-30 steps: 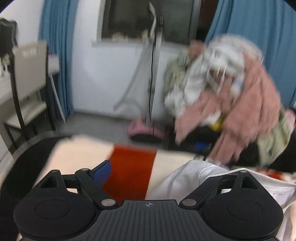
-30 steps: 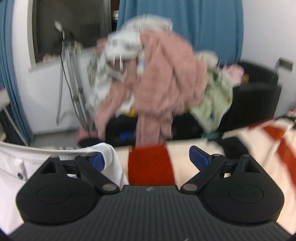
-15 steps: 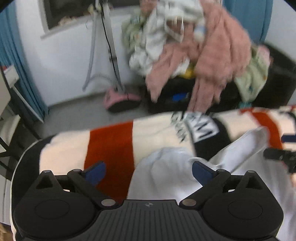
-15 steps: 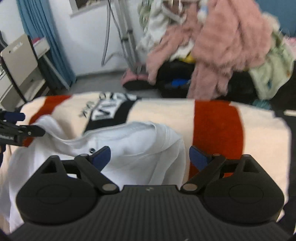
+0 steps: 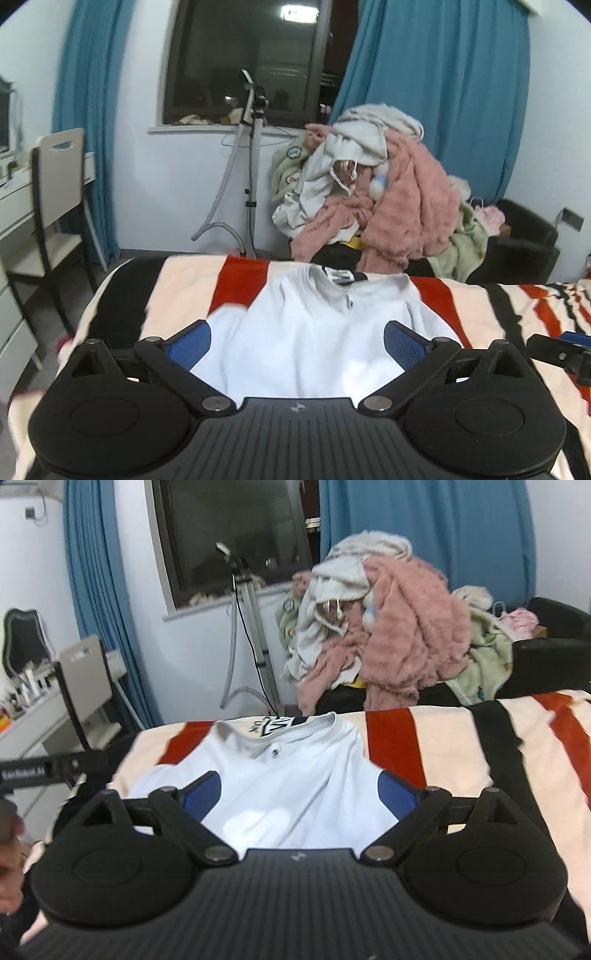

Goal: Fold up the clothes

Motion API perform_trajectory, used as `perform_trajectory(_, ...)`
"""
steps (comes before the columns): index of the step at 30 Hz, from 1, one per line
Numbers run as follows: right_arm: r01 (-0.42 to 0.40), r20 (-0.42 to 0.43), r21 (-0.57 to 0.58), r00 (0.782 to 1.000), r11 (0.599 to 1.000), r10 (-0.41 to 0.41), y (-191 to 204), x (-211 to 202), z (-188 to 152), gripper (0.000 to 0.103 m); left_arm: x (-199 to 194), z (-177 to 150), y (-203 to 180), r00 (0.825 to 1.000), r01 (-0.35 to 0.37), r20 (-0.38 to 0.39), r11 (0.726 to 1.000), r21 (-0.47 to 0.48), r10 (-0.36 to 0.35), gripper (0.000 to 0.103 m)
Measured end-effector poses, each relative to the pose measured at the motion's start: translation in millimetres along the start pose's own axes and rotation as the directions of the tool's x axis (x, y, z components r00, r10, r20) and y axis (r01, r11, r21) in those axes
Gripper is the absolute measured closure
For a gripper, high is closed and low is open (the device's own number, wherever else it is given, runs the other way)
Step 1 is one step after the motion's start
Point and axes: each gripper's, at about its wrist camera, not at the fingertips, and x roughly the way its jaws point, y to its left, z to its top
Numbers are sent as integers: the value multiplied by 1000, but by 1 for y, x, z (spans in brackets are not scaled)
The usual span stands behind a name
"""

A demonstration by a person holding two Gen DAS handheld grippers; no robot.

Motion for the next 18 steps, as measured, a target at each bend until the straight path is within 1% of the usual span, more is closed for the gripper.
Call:
perform_trajectory(3,-3,40,9,999,1000,3,8,-53,-29,10,-62,-35,-1,1000,4,30,1000,-13,-3,2)
perform_trajectory(6,-16,75,19,997,1000,14,14,-88,-56,10,-99,-73,3,999,-3,50,1000,-12,3,2)
perform_trajectory(7,-21,79,28,997,999,18,14,-96,-65,10,-107,-86,8,999,4,38,1000,-28,-3,2)
perform_trajectory(9,-30,82,58,996,998,25,13,-103,-81,10,-109,-102,18,1000,9,-3,997,-70,-9,3)
perform_trajectory(12,-40,86,99,996,994,32,11,-106,-102,10,-98,-110,36,999,28,-29,987,-155,-33,3)
perform_trajectory(14,-37,79,95,996,995,30,11,-101,-112,10,-82,-112,49,998,28,-54,971,-237,-42,3)
perform_trajectory(15,-35,76,91,997,995,28,11,-98,-116,10,-72,-113,58,997,30,-65,955,-296,-52,4)
perform_trajectory(16,-32,74,88,997,996,26,10,-95,-119,10,-61,-114,66,995,33,-75,935,-354,-63,5)
perform_trajectory(18,-34,67,96,997,995,27,7,-85,-126,10,-36,-118,83,992,42,-85,883,-468,-92,8)
